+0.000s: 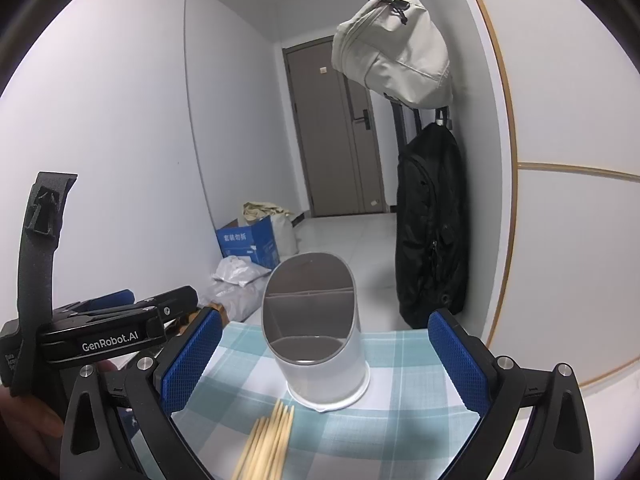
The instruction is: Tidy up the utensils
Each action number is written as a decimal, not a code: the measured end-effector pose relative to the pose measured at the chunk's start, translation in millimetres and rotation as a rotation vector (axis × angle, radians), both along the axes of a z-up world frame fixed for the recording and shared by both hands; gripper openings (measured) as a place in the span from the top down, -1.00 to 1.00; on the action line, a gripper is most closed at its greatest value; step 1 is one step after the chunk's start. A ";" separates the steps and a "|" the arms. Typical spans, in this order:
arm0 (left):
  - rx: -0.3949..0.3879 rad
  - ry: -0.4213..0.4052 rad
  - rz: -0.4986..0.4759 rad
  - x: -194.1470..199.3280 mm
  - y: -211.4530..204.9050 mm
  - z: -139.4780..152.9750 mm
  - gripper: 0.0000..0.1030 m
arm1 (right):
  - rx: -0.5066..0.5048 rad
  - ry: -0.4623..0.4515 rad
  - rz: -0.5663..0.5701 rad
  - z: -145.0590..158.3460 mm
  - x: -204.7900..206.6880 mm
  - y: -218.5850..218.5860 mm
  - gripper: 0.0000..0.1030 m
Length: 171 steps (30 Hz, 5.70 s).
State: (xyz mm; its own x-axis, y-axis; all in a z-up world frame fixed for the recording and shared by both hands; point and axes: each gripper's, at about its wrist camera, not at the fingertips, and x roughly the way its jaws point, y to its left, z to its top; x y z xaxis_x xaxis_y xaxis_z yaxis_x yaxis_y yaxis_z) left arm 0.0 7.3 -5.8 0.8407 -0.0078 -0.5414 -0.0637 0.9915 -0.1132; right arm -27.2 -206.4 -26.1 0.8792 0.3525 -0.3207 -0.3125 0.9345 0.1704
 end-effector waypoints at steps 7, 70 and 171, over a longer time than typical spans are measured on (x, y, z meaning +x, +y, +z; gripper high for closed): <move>0.002 0.005 0.003 -0.4 -1.8 -1.8 -0.99 | 0.000 0.001 0.000 -0.3 -1.0 0.3 -1.00; 0.085 0.746 -0.146 35.3 -8.8 -141.0 -0.68 | -0.081 0.277 -0.023 -37.9 32.4 2.0 -1.00; -0.182 0.210 -0.272 2.1 35.6 -20.6 0.97 | 0.035 0.324 0.263 -50.6 22.3 67.4 0.90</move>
